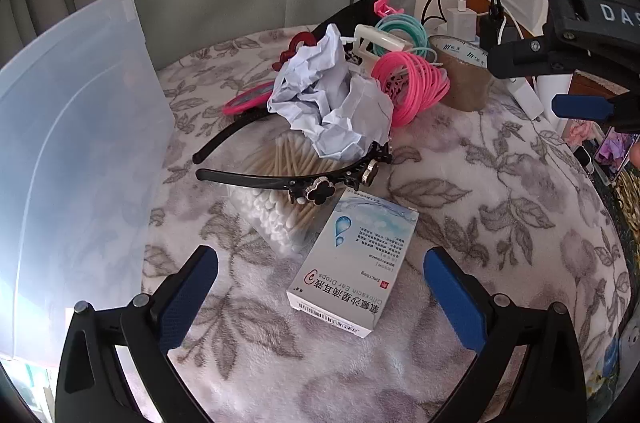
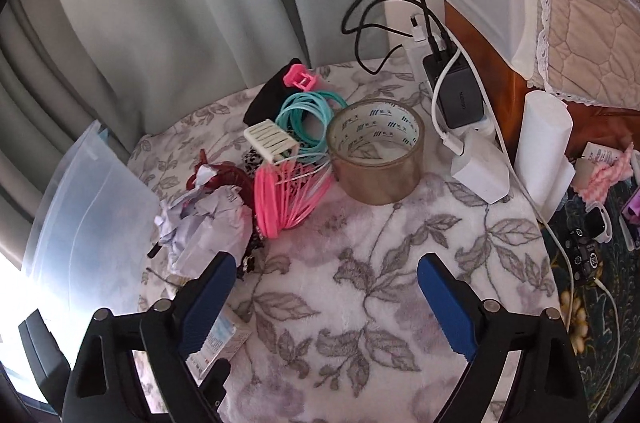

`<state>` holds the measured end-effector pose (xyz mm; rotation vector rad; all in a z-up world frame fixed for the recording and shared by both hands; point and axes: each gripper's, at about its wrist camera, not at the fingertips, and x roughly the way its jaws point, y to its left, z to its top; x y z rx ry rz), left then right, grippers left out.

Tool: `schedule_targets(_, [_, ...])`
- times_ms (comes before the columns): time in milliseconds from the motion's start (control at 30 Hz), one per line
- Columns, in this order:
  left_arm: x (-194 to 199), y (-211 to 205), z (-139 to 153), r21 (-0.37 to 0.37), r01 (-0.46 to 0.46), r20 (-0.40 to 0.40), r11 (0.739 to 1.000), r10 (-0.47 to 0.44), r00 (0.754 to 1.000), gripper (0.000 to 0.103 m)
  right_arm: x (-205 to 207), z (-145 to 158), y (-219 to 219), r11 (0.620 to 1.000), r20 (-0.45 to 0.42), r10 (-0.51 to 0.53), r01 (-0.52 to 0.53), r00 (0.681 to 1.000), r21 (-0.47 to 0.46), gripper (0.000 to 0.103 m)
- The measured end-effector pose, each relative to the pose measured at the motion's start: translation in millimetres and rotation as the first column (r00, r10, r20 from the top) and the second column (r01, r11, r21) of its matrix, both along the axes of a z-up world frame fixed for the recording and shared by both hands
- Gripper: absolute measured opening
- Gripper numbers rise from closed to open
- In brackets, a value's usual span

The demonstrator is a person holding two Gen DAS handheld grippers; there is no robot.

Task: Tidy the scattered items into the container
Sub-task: 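Grasp the white ear-drops box with the left gripper while the right gripper grasps the brown tape roll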

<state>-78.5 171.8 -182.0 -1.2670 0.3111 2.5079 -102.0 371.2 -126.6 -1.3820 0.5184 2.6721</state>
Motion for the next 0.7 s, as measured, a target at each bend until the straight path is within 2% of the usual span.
schedule_targets(133, [-3.9,-3.4,-7.5,0.002,-0.001,0.017,1.000,0.001,1.000,0.099,-14.9,-1.7,23.6,0.996,-0.017,-0.087,0.087,0.996,0.004,0.091])
schedule_targets(167, [-4.4,-4.0,-9.2,0.004,0.001,0.022,1.000,-0.002,1.000,0.092,-18.6,-2.5,30.2,0.993,-0.018,-0.115,0.115,0.993,-0.005,0.091])
schedule_targets(233, [-6.5,-3.7,-14.5,0.017,0.007,0.045,1.000,-0.008,0.999,0.088,-26.3,-6.5,42.3,0.985,-0.014,-0.172,0.172,0.985,-0.033,0.090])
schedule_targets(333, [-7.4,-1.1,-21.4,0.022,0.013,0.058,1.000,-0.014,0.998,0.086,-39.0,-14.7,56.2,0.969,0.000,-0.237,0.236,0.971,-0.075,0.087])
schedule_targets(400, [-7.7,-1.6,-23.7,0.030,0.014,0.060,0.999,-0.016,0.998,0.086,-47.8,-22.4,61.4,0.962,0.022,-0.257,0.258,0.966,-0.094,0.079])
schedule_targets(533, [-6.7,-2.8,-24.7,0.044,0.019,0.054,0.999,-0.021,0.998,0.086,-55.8,-34.0,64.6,0.943,0.066,-0.300,0.306,0.952,-0.132,0.076])
schedule_targets(600, [-5.3,-3.6,-24.3,0.049,0.022,0.051,0.999,-0.025,0.998,0.086,-56.7,-36.3,61.1,0.941,0.076,-0.305,0.312,0.949,-0.127,0.064])
schedule_targets(700, [-2.9,-4.6,-22.9,0.055,0.030,0.051,0.998,-0.033,0.998,0.082,-56.6,-41.2,62.3,0.927,0.097,-0.325,0.337,0.941,-0.161,0.057])
